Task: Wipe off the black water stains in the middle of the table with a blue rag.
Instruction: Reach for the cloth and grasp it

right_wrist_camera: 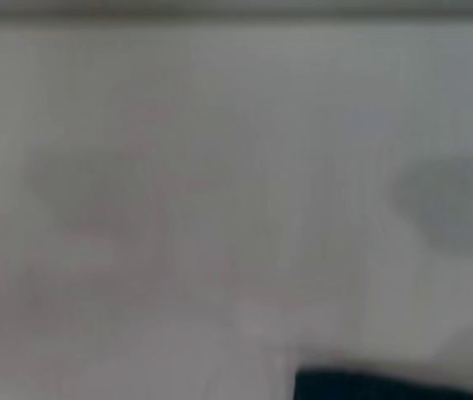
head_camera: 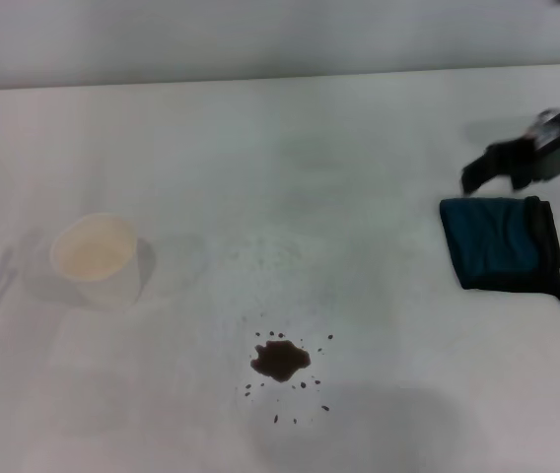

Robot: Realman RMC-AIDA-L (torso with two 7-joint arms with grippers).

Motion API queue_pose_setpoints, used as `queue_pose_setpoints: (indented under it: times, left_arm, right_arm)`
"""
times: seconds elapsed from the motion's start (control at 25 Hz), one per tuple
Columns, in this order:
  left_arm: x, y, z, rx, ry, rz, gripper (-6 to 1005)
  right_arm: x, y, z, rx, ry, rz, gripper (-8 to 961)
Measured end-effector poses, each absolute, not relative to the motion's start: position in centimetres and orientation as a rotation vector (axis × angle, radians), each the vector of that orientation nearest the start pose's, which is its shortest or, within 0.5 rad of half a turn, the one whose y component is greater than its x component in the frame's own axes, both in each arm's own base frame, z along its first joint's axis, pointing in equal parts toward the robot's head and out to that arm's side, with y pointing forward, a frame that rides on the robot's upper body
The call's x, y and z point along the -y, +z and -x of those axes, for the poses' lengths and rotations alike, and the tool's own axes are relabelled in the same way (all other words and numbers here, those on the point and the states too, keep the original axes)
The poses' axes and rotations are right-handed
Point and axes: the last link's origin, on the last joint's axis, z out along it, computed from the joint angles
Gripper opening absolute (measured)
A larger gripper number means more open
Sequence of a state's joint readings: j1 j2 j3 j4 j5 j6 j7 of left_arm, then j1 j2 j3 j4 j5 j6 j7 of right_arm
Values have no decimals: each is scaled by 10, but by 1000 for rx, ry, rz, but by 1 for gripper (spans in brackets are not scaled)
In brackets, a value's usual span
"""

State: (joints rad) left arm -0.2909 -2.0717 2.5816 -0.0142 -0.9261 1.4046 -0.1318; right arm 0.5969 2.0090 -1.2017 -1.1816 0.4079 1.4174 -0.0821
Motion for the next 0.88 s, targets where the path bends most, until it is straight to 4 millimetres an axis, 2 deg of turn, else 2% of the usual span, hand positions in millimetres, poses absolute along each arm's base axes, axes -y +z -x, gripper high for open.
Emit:
queue_pose_setpoints:
  times: [0.16, 0.32, 0.56, 0.72, 0.88]
  left_arm:
    - [-261, 1, 367, 351, -573, 1716, 877]
    - [-264, 5, 367, 337, -575, 1718, 877]
    - [-266, 8, 366, 325, -581, 1717, 876]
    - [-266, 9, 366, 318, -582, 1715, 876]
    - [-266, 9, 366, 317, -581, 1714, 877]
  right_arm:
    - [-380, 28, -240, -1554, -430, 1908, 715]
    - [-380, 16, -235, -1544, -481, 1903, 705]
    - [-381, 13, -249, -1547, -569, 1859, 617]
    - [-384, 11, -256, -1523, -645, 1829, 617]
    - [-388, 9, -256, -1513, -649, 1833, 618]
